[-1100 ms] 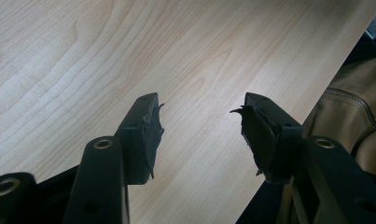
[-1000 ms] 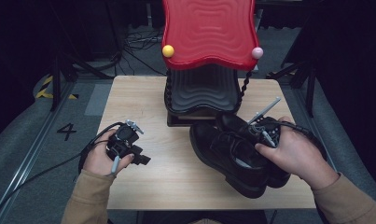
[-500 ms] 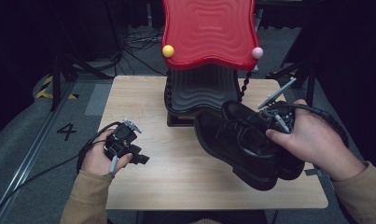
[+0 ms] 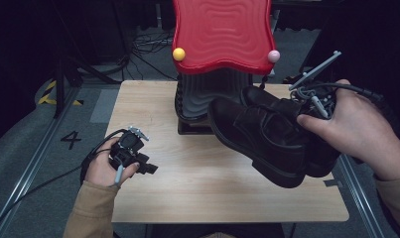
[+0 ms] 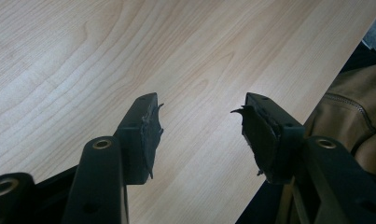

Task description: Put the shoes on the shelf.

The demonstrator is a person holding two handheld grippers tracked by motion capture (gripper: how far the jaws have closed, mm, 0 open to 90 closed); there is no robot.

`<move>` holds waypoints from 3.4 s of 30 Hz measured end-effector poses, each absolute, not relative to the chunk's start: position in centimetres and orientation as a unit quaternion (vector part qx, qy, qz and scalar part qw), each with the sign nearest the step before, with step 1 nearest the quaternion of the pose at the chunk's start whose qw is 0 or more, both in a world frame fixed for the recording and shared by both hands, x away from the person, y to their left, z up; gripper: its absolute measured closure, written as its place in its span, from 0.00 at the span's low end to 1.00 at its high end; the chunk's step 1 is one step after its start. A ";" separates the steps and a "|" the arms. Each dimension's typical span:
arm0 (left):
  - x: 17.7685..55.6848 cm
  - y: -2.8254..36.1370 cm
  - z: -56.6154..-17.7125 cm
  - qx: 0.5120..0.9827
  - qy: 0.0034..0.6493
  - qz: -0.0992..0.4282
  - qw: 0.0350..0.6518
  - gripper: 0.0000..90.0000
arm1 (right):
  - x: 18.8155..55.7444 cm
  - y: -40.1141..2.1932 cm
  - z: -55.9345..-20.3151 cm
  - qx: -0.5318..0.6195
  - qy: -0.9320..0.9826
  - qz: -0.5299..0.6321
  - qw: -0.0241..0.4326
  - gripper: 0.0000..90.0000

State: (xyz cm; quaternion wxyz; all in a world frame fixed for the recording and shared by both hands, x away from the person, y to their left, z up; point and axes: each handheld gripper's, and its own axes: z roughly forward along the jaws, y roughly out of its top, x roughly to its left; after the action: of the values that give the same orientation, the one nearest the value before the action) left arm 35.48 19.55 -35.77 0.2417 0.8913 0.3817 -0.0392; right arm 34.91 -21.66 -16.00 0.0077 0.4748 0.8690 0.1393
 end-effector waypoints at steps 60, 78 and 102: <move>33.7 24.7 -36.7 0.860 0.434 -0.033 0.266 0.51 | 51.0 -13.0 1.0 0.568 0.766 0.259 0.153 0.92; 34.4 25.6 -36.9 0.859 0.428 -0.042 0.279 0.51 | 56.3 -8.8 -0.3 0.591 0.718 0.292 0.223 0.91; 34.5 25.0 -36.9 0.858 0.430 -0.042 0.278 0.51 | 57.8 -8.6 -5.7 0.621 0.703 0.280 0.204 0.85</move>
State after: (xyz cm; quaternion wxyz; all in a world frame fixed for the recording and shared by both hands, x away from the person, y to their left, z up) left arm 34.51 24.97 -36.86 0.2779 0.8580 0.4299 -0.0424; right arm 57.80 -8.60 -5.67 0.2037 0.6212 0.7029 0.2802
